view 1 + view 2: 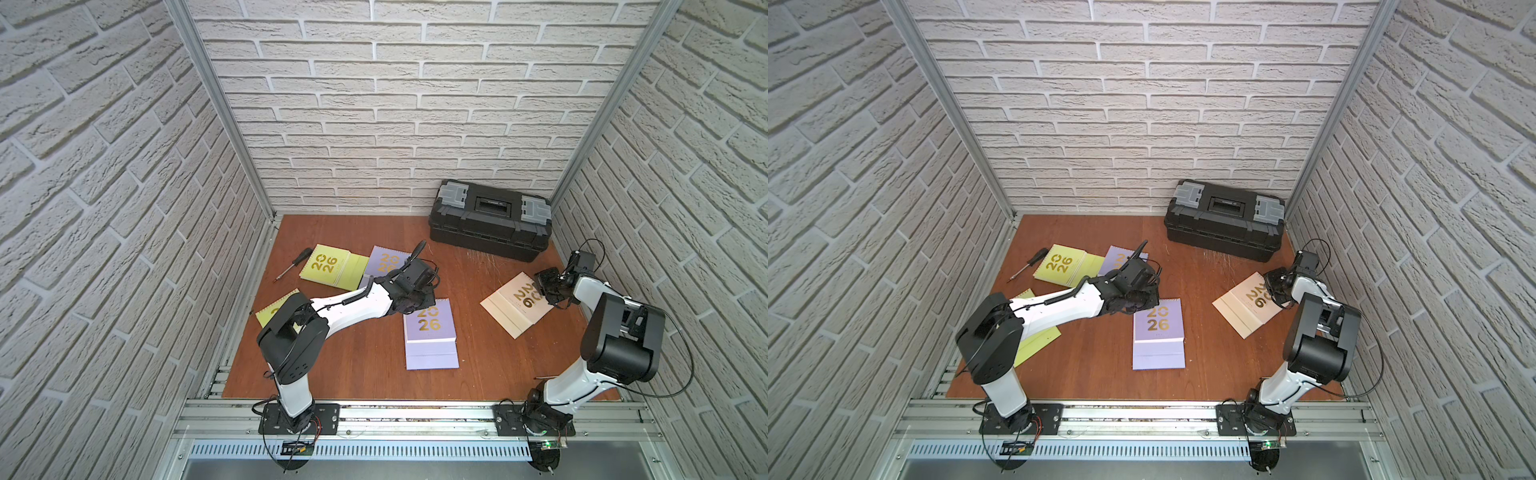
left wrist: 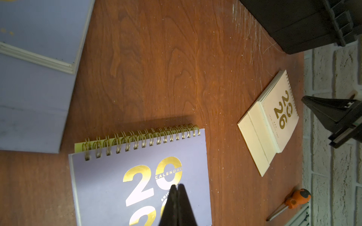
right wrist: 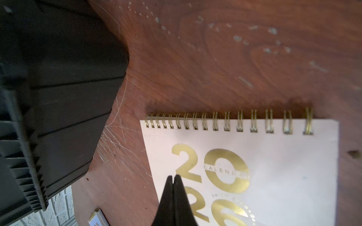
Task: Stack the calendars
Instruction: Move the calendar to the center of the board.
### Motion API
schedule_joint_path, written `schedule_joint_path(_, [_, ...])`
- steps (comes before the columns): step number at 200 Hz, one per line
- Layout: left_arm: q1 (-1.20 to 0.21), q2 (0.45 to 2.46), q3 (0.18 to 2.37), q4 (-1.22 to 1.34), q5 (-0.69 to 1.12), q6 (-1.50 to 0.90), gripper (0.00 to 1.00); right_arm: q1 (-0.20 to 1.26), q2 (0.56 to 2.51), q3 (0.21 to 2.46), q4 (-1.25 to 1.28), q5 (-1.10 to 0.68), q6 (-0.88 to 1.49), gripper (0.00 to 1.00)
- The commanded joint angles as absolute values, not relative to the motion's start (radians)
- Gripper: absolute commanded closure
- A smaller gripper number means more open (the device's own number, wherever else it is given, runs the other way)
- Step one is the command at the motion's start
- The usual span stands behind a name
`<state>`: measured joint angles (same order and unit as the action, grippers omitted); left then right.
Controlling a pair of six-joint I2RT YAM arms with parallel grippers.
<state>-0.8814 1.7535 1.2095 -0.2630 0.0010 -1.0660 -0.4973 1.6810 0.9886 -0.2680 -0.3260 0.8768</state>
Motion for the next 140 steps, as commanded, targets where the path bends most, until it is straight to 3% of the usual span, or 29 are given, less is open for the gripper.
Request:
schedule_joint_path(1, [-0.887,1.764,1.224,-0.271,-0.004,-1.057,1.0,-0.518,1.712,1.026,-0.261,-0.337,0.837,0.97])
schedule_joint_path(140, [-0.908,1.802,1.289,-0.33,-0.005,-1.055,1.0,-0.521,1.887,1.256,-0.393,-0.172,0.689,0.97])
